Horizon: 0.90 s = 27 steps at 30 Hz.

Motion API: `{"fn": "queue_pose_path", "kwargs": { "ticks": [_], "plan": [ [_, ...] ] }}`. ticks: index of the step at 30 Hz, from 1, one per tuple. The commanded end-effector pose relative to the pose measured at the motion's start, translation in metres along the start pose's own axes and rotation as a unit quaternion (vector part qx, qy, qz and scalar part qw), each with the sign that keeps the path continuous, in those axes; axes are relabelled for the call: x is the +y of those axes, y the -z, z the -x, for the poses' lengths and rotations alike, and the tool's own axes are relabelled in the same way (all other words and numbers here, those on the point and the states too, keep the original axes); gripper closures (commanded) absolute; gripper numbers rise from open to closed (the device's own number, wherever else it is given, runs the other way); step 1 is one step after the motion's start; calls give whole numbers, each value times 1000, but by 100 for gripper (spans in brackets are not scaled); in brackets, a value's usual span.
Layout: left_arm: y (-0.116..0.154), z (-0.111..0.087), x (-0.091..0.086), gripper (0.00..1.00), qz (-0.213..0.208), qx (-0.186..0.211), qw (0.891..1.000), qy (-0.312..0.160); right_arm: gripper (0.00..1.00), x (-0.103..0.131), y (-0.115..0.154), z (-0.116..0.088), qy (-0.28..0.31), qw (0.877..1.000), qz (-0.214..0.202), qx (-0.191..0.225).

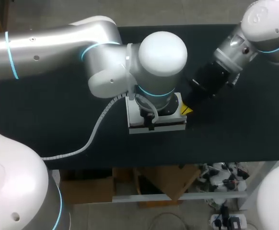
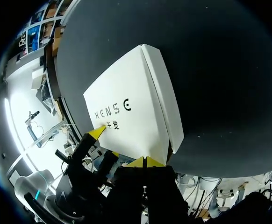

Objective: Assemble the packaging by folding the flat box into shape, placing the metal phone stand inside, and closing the box properly

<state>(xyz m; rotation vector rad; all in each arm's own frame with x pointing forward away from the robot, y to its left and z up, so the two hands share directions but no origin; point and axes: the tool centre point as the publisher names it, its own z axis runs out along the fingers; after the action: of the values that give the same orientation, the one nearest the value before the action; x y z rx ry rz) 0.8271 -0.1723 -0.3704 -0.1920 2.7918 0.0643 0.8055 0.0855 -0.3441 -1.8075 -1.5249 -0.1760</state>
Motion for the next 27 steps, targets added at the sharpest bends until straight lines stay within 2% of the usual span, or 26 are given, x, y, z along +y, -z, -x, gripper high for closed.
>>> {"fn": "queue_pose_path", "kwargs": {
  "ticks": [1,27],
  "plan": [
    [-5,-3,-4,54,3,0,1000,0,100,1,-1,1,0,1000,-1,0],
    [-2,-2,-1,54,1,-1,1000,1,100,8,-3,5,-10,1000,-7,2]
  ]
}}
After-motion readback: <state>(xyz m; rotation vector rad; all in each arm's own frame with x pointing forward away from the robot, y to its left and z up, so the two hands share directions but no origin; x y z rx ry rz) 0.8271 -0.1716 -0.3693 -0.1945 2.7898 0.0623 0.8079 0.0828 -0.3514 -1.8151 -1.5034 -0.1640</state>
